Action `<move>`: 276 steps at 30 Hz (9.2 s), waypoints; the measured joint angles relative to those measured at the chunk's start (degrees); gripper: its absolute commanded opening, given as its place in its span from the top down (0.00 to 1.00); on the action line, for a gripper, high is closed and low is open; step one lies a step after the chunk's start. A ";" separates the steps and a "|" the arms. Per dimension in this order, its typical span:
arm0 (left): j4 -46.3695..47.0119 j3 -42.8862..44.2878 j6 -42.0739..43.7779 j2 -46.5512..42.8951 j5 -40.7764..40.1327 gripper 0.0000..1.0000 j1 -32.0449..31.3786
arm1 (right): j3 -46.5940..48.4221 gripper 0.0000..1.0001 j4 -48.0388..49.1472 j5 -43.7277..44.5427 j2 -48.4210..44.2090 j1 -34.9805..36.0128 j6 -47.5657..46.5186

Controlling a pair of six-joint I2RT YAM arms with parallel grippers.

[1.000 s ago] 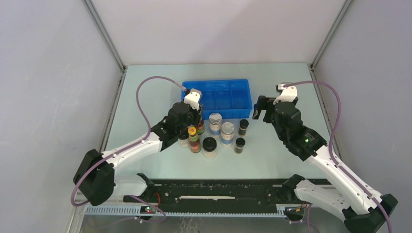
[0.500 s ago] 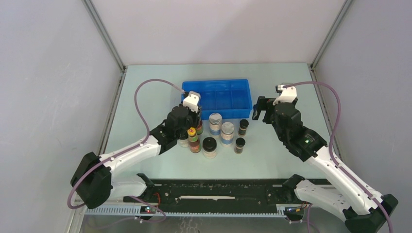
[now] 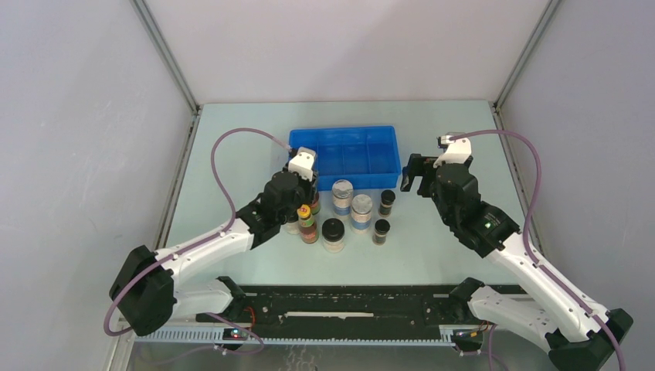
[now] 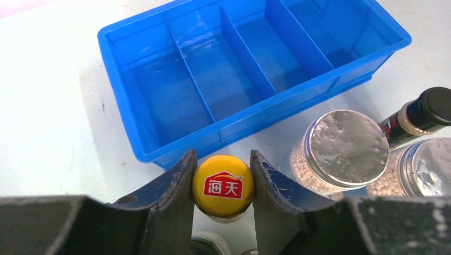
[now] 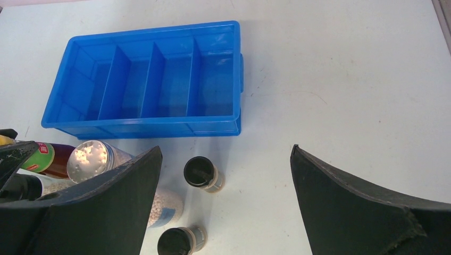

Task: Organize the condiment bottles
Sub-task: Pick up the bottle from the center of the board, then place the bottle in the storage box.

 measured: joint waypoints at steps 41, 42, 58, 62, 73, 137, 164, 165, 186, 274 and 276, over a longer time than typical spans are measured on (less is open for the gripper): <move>-3.96 3.63 2.58 1.86 -1.09 1.00 -1.11 | -1.84 0.00 0.00 1.53 -0.17 1.16 0.22; -4.11 3.82 2.64 1.86 -1.07 1.00 -1.14 | -1.88 0.01 0.00 1.53 -0.17 1.16 0.22; -6.29 6.34 3.02 1.88 -1.09 1.00 -1.27 | -2.19 0.00 0.02 1.51 -0.22 1.16 0.22; -7.87 8.04 3.04 1.88 -1.31 1.00 -1.27 | -2.19 0.00 0.02 1.53 -0.22 1.16 0.20; -10.95 11.56 3.96 0.70 -2.60 1.00 -1.38 | -2.19 0.00 0.04 1.51 -0.35 1.16 0.17; -4.70 34.42 2.93 24.72 20.24 1.00 20.04 | -2.19 0.00 5.09 1.49 7.43 1.05 -0.50; -2.10 36.72 7.06 30.14 21.07 1.00 22.16 | -2.19 0.01 5.55 0.57 9.49 0.83 -0.90; -1.88 36.72 7.06 30.38 21.09 1.00 22.43 | -2.19 0.01 5.55 0.44 9.53 0.76 -0.90; 4.13 36.72 6.43 36.06 23.89 1.00 24.24 | -2.19 0.01 5.40 -0.33 12.92 0.68 -0.87; 10.64 35.52 4.33 38.34 22.73 0.20 24.52 | -2.19 0.00 4.68 -0.37 14.43 0.96 -0.59; 10.62 35.52 4.28 38.34 22.73 0.18 24.52 | -2.19 0.01 4.68 -0.37 14.43 0.96 -0.59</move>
